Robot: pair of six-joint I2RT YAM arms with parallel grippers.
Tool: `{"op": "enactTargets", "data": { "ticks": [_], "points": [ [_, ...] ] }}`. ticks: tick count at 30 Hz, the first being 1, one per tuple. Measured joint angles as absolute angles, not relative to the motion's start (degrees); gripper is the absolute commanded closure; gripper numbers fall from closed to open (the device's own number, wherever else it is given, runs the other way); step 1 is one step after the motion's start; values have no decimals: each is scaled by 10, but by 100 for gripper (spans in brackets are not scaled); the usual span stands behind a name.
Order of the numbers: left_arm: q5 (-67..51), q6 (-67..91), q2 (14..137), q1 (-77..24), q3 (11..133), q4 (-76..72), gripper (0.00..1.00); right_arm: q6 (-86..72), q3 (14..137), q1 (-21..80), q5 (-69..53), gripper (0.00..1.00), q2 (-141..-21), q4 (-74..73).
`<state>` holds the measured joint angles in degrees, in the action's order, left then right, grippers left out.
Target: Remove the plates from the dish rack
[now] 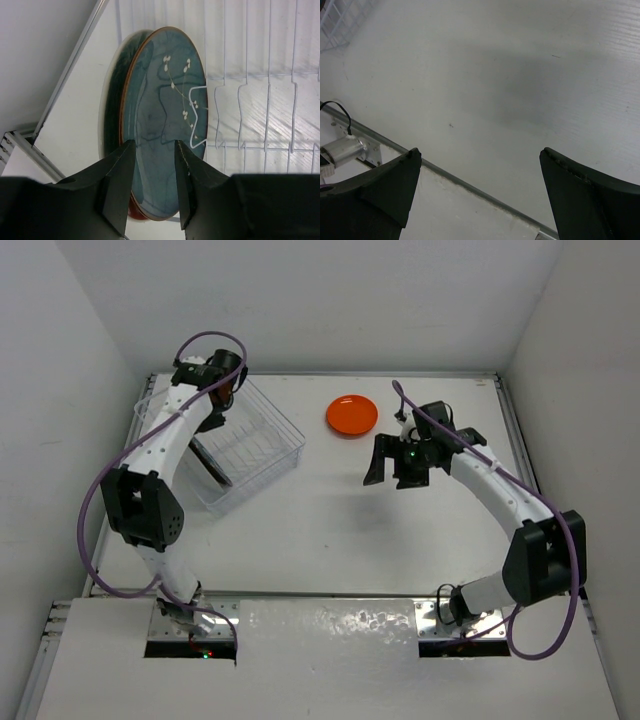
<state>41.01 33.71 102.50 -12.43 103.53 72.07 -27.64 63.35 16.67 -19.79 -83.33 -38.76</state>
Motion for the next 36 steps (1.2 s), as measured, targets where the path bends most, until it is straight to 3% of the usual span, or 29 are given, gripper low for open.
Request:
{"op": "enactTargets", "data": {
  "ticks": [5,9,18,36],
  "points": [
    [409,337,1022,-123,1027,712,65,-276,634,167,-198,1,-834,-392],
    [403,334,1018,-123,1032,706,55,-276,637,167,-198,1,-837,-395],
    [417,319,1017,-119,1124,721,55,-276,643,167,-200,1,-848,-395],
    [415,317,1002,-110,991,677,62,-276,643,167,-199,1,-849,-395]
  ]
}}
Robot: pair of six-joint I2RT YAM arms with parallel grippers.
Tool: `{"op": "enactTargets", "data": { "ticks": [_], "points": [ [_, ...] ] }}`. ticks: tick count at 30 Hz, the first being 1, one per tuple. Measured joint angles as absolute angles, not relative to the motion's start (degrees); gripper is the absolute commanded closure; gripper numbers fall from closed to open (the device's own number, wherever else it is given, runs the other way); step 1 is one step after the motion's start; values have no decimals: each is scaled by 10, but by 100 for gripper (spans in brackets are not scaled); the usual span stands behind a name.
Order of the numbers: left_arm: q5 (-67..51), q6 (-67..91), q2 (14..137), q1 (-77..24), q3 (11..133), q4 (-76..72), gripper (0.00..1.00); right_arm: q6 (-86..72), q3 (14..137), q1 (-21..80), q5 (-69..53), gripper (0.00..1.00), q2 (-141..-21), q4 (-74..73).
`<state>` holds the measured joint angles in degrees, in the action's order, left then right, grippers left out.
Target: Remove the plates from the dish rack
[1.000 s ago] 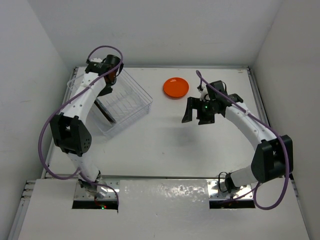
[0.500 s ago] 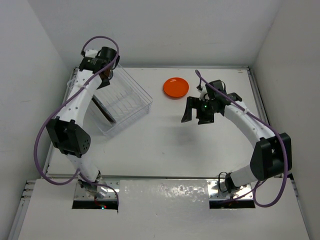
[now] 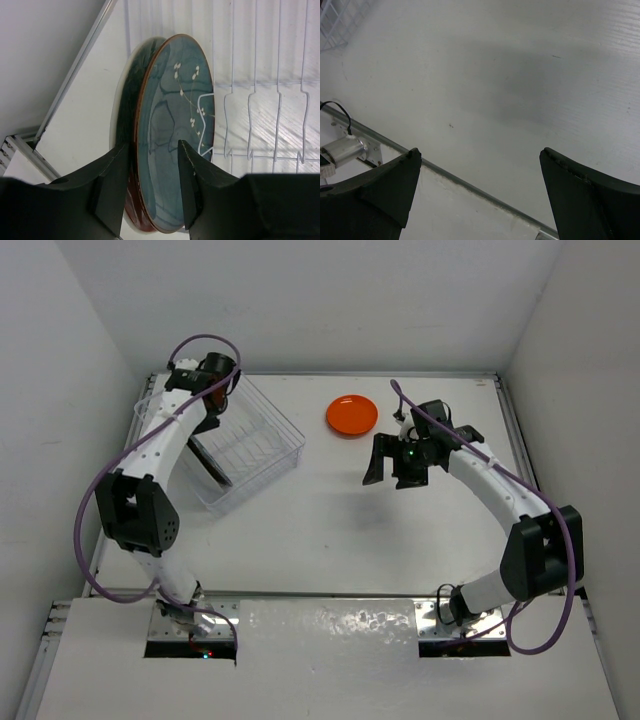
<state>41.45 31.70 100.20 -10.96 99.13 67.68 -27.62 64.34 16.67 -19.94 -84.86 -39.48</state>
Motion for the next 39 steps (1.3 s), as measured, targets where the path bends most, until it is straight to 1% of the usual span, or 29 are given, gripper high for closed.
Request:
{"op": "enactTargets", "data": {
  "ticks": [6,9,11,17,18,19,26,33,39],
  "points": [
    [413,318,986,-105,959,649,63,-276,643,167,-199,1,-849,-395],
    [409,319,969,-101,928,624,68,-276,643,167,-199,1,-849,-395],
    [405,319,958,-99,912,609,75,-276,643,167,-199,1,-849,-395],
    [390,319,942,-89,899,594,84,-277,643,167,-199,1,-849,-395],
    [387,319,942,-88,899,594,89,-277,643,167,-199,1,-849,-395],
    [385,318,942,-86,899,594,100,-277,643,167,-199,1,-849,-395],
    [383,298,947,-83,907,607,100,-282,643,167,-199,1,-849,-394],
    [377,267,988,-79,982,658,100,-289,643,167,-200,1,-849,-390],
    [370,218,981,-76,1030,668,100,-296,643,167,-202,1,-851,-388]
  ]
}}
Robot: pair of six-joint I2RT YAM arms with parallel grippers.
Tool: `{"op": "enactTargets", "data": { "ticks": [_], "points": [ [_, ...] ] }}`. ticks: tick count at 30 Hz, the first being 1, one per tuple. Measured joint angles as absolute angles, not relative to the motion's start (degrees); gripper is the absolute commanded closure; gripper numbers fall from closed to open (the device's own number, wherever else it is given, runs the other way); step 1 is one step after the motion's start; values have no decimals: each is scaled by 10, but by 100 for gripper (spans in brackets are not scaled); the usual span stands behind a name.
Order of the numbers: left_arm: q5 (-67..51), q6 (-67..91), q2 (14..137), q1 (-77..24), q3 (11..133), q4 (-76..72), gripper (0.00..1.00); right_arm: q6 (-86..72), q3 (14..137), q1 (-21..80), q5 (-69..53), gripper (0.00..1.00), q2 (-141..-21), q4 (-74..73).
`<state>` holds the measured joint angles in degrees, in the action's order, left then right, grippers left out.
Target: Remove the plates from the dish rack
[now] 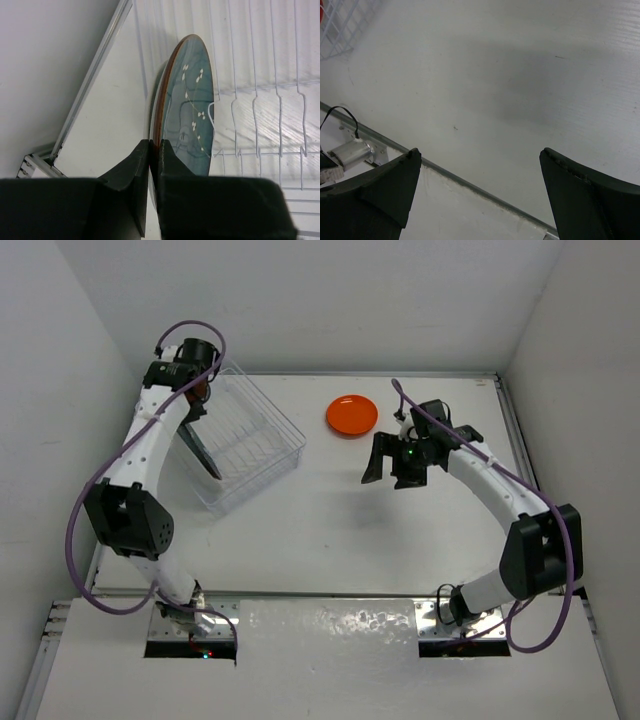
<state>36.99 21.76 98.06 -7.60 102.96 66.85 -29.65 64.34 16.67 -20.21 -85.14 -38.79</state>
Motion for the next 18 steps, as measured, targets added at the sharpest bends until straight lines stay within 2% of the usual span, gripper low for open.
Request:
{"op": "enactTargets", "data": {
  "ticks": [18],
  "points": [
    [349,176,908,-74,1061,633,100,-316,696,167,-217,1,-896,-377]
  ]
}}
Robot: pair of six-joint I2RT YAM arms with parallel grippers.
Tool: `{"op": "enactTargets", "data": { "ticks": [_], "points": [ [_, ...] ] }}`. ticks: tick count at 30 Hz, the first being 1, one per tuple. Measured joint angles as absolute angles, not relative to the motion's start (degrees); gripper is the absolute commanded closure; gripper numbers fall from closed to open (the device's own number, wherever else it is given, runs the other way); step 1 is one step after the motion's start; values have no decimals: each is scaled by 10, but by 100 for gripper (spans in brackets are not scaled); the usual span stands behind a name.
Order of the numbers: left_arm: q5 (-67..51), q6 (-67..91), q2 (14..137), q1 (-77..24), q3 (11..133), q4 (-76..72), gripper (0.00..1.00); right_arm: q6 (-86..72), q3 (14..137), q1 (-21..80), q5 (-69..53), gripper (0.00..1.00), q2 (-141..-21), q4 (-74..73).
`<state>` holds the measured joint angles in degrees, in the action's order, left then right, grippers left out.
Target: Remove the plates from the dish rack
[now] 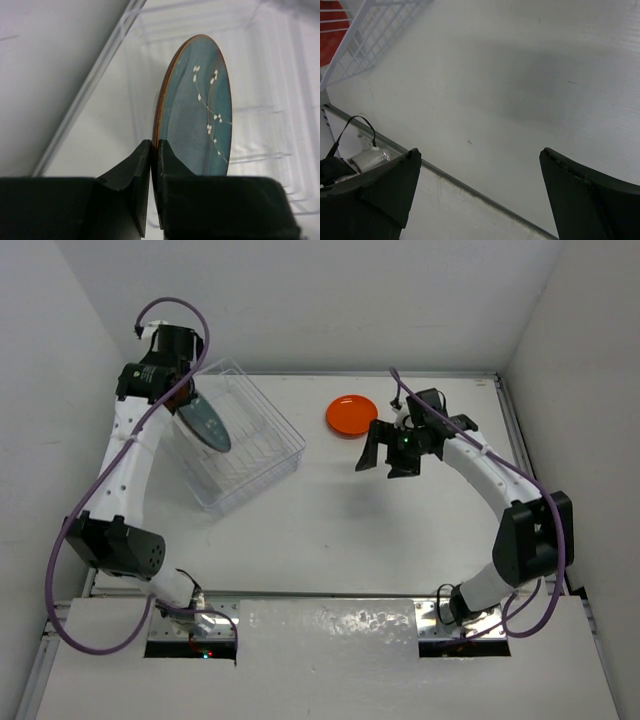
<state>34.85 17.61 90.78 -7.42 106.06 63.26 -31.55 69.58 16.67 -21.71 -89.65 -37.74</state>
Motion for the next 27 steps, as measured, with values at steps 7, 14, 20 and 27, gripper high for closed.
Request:
{"op": "enactTargets", "data": {
  "ticks": [7,14,20,27],
  "points": [
    [319,181,852,-78,1068,562,100,-320,722,167,-218,1,-913,-374],
    [229,199,825,-74,999,504,100,-377,722,167,-312,1,-941,-248],
    [43,265,781,-74,881,383,100,-468,729,168,-375,1,-967,-81],
    [-142,379,761,-75,725,184,100,-496,773,168,-364,6,-1001,-25]
  ]
}}
